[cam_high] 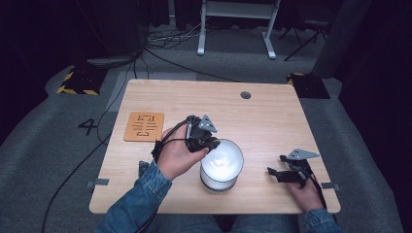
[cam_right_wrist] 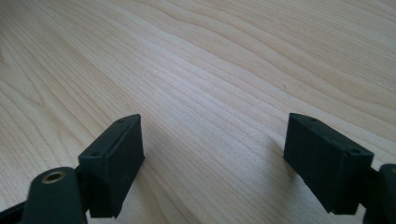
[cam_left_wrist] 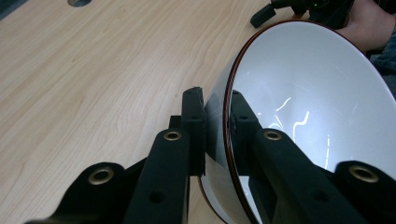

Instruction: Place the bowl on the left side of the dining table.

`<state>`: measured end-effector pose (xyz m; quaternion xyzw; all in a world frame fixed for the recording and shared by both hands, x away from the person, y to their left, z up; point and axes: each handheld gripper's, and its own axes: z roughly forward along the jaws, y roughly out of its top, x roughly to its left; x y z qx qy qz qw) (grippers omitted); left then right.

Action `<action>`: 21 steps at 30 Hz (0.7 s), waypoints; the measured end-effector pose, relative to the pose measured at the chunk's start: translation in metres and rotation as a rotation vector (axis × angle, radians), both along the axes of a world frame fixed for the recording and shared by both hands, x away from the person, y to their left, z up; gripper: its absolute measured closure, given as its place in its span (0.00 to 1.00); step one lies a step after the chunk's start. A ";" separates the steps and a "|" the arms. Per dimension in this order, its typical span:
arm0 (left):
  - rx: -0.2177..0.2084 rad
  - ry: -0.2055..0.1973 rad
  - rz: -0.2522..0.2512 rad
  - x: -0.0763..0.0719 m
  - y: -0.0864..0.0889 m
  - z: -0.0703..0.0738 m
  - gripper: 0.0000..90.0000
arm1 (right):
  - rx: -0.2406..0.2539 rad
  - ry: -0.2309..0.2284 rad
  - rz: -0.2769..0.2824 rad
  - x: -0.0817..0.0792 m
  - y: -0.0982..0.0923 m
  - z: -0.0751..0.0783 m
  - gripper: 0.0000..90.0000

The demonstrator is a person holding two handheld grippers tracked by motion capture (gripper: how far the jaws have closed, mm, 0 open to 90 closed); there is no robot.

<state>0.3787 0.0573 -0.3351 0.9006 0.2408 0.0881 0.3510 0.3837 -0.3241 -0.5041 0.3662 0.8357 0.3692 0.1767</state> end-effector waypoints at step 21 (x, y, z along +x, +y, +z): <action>-0.072 -0.004 0.241 0.036 0.041 0.008 0.90 | 0.000 0.000 0.000 0.001 0.001 0.000 0.22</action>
